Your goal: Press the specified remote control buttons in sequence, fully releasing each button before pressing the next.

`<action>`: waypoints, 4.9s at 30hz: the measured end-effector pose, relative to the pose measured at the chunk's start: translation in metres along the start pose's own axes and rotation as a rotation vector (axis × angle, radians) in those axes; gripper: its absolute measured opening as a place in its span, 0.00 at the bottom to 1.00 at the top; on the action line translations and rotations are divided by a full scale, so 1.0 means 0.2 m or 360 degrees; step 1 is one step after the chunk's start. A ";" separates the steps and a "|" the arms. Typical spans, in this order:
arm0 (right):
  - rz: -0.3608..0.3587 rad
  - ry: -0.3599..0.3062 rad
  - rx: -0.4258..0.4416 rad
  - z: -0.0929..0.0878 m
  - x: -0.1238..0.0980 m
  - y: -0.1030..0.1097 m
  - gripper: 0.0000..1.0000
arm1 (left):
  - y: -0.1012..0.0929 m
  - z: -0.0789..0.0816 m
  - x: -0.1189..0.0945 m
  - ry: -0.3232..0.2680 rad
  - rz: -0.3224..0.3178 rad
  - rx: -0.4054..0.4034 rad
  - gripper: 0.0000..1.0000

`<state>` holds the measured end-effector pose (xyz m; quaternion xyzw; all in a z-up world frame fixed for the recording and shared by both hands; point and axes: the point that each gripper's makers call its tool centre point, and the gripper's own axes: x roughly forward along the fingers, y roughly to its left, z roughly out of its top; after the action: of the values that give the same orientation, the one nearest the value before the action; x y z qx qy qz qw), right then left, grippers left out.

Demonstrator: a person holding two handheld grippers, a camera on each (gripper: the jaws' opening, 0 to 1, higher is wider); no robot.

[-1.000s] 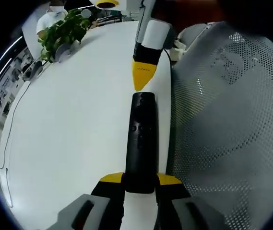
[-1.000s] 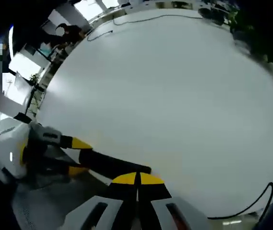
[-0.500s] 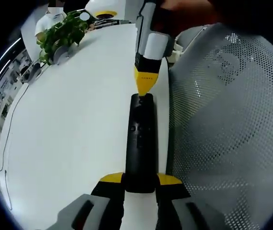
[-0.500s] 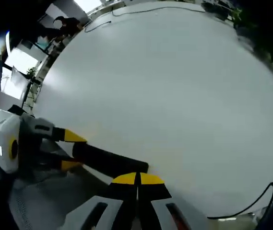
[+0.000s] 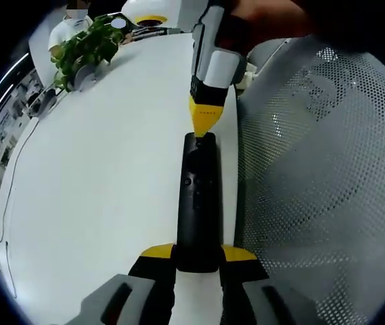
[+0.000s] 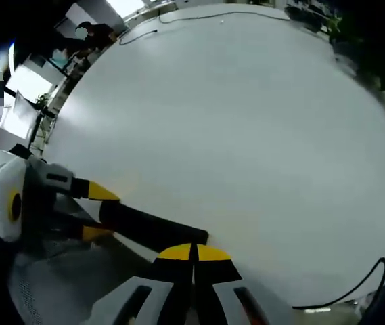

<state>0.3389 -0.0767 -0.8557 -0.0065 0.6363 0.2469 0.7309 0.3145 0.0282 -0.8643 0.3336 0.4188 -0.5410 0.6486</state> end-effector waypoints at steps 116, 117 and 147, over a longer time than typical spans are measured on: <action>0.0068 0.0007 0.0009 0.02 0.00 0.07 0.00 | 0.00 0.00 0.00 -0.0014 -0.0007 -0.0014 0.25; 0.0078 -0.0003 0.0010 0.02 -0.01 0.08 0.00 | 0.00 0.00 0.00 -0.0013 -0.0007 -0.0012 0.25; 0.0147 0.0042 0.0021 0.01 0.03 0.12 0.00 | 0.00 0.00 0.00 -0.0004 -0.0009 0.0005 0.25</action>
<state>0.3316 -0.0529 -0.8546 0.0244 0.6470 0.2760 0.7103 0.3150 0.0277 -0.8649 0.3329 0.4180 -0.5439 0.6470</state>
